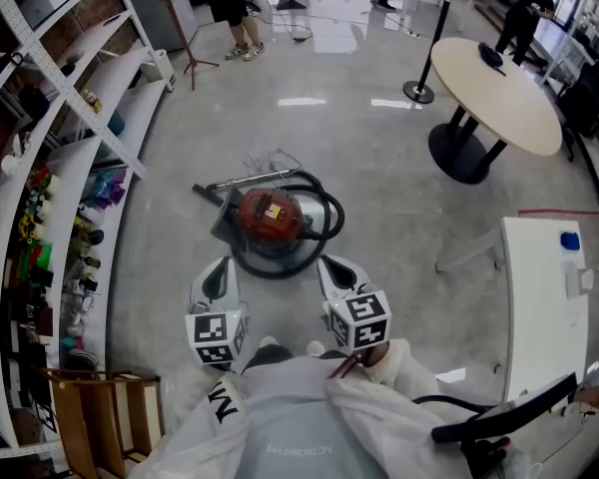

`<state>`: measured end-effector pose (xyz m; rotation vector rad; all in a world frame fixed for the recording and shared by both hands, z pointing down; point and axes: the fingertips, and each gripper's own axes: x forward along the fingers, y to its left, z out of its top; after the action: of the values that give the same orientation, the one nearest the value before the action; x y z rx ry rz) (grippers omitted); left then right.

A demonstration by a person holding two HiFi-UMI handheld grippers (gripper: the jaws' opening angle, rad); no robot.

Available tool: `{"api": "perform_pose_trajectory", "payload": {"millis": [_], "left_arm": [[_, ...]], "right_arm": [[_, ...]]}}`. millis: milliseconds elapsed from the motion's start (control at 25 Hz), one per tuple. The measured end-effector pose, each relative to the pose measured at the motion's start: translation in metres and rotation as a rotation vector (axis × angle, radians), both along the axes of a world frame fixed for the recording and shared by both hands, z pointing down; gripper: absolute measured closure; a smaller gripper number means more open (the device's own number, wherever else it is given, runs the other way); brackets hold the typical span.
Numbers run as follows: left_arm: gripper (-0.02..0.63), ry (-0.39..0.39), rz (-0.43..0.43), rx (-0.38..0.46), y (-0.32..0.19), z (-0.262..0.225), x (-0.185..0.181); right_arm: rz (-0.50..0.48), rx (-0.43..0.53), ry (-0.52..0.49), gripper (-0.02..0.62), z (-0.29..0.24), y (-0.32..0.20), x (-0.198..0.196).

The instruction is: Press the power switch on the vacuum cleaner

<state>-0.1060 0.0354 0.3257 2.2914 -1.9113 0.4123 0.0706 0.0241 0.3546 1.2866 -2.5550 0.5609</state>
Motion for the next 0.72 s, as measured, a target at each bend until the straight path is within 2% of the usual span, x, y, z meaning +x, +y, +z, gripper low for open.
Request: {"api": "perform_pose_trajectory", "payload": {"millis": [320, 720], "left_arm": [[0.606, 0.009, 0.007, -0.043, 0.013, 0.011, -0.02], [0.606, 0.025, 0.041, -0.038, 0.014, 0.012, -0.056]], "right_arm": [[0.002, -0.035, 0.013, 0.595, 0.007, 0.012, -0.022], [0.055, -0.027, 0.034, 0.595, 0.005, 0.021, -0.053]]}}
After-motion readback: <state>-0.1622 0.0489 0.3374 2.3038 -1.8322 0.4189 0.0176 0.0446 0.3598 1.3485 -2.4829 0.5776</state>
